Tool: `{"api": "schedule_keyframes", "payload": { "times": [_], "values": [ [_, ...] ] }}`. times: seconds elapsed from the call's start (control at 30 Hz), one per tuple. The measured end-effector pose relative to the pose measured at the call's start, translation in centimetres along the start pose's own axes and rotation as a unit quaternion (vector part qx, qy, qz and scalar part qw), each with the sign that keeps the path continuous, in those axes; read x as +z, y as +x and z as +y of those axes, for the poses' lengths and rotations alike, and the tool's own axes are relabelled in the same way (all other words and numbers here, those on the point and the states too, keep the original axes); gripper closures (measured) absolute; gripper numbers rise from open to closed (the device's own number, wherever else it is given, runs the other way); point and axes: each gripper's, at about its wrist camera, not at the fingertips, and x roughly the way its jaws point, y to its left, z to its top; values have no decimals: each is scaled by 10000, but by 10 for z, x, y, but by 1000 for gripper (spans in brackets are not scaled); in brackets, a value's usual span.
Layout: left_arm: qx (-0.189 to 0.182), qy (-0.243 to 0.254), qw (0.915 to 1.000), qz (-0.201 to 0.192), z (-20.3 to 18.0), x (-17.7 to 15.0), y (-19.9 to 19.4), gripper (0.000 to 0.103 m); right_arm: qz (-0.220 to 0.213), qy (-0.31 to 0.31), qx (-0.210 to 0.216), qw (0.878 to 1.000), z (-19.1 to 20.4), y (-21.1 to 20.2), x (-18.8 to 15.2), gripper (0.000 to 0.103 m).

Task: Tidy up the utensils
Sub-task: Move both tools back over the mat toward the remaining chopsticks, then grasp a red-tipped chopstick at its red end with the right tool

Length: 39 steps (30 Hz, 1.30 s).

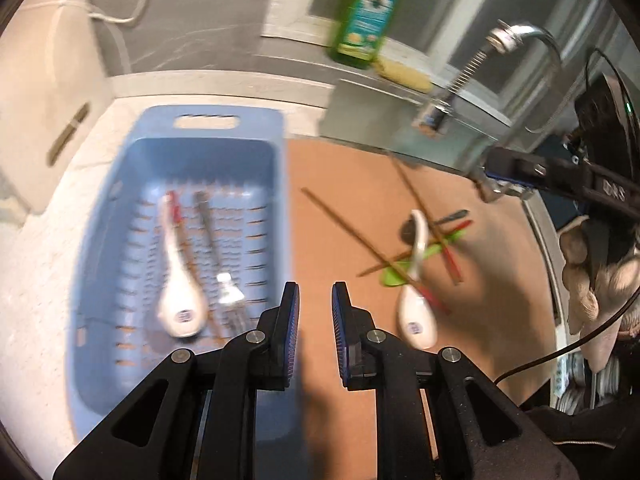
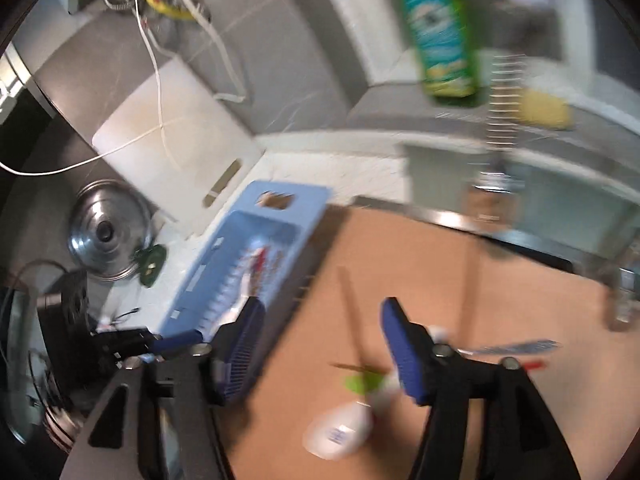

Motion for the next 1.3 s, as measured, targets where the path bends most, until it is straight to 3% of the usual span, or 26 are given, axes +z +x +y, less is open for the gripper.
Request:
{"api": "schedule_keyframes", "payload": {
  "times": [0.23, 0.33, 0.43, 0.5, 0.7, 0.87, 1.03, 1.3],
  "values": [
    [-309, 408, 9983, 285, -53, -4, 34, 78, -42, 855, -347, 9957, -79, -41, -36, 30],
    [-327, 609, 9965, 460, -75, -12, 47, 62, 153, 1178, -374, 9922, -105, -43, -48, 30],
    [-318, 594, 9961, 577, -85, -19, 55, 62, 245, 1370, -346, 9897, -122, -42, -58, 31],
    [-228, 628, 9958, 618, -90, -24, 59, 62, 351, 1472, -280, 9881, -131, -37, -63, 39],
    [-61, 630, 9963, 574, -95, -26, 58, 62, 591, 1442, -64, 9878, -134, -17, -67, 59],
    [56, 531, 9973, 495, -88, -16, 55, 62, 945, 1429, 267, 9849, -125, 4, -65, 59],
    [-29, 354, 9977, 585, -79, -9, 62, 62, 1222, 1191, 165, 9852, -108, 30, -61, 60],
    [-140, 149, 9966, 799, -72, -1, 83, 65, 1622, 990, -95, 9817, -98, 61, -61, 72]
  ]
}}
